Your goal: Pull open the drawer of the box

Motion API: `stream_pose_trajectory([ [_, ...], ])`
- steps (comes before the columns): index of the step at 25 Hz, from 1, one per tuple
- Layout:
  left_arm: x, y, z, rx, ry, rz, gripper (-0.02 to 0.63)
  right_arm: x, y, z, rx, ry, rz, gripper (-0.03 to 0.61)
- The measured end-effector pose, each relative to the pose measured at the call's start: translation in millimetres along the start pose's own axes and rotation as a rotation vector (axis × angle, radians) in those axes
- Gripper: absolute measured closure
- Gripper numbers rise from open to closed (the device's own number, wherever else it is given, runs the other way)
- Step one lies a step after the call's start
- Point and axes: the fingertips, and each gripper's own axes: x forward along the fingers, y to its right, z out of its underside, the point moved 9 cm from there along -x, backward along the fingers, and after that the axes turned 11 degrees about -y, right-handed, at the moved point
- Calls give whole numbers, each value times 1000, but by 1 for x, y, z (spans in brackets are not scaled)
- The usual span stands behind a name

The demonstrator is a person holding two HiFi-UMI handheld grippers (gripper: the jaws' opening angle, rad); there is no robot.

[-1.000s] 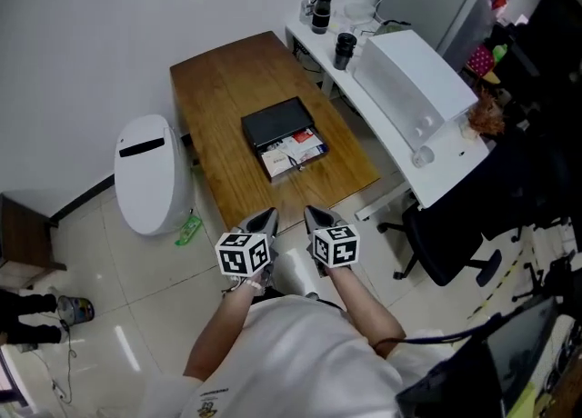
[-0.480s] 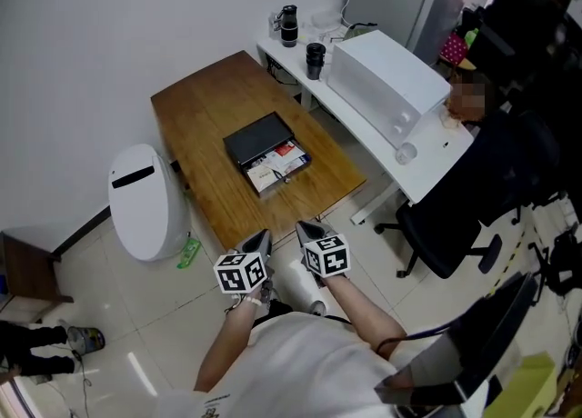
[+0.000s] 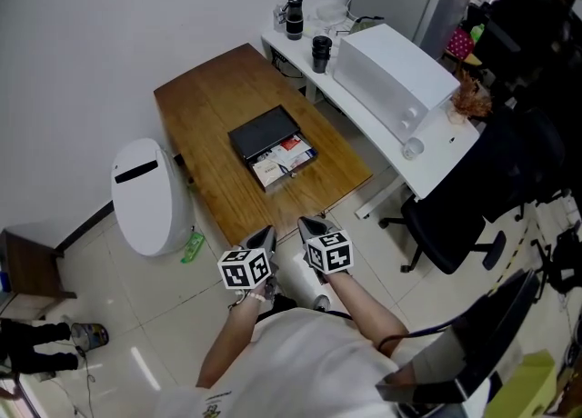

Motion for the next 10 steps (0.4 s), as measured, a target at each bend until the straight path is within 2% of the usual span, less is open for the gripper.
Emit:
stream_pose_trajectory([
  [10,5,-7,-16,7,4,21,611,9,1,-15,1,-2,10,591],
])
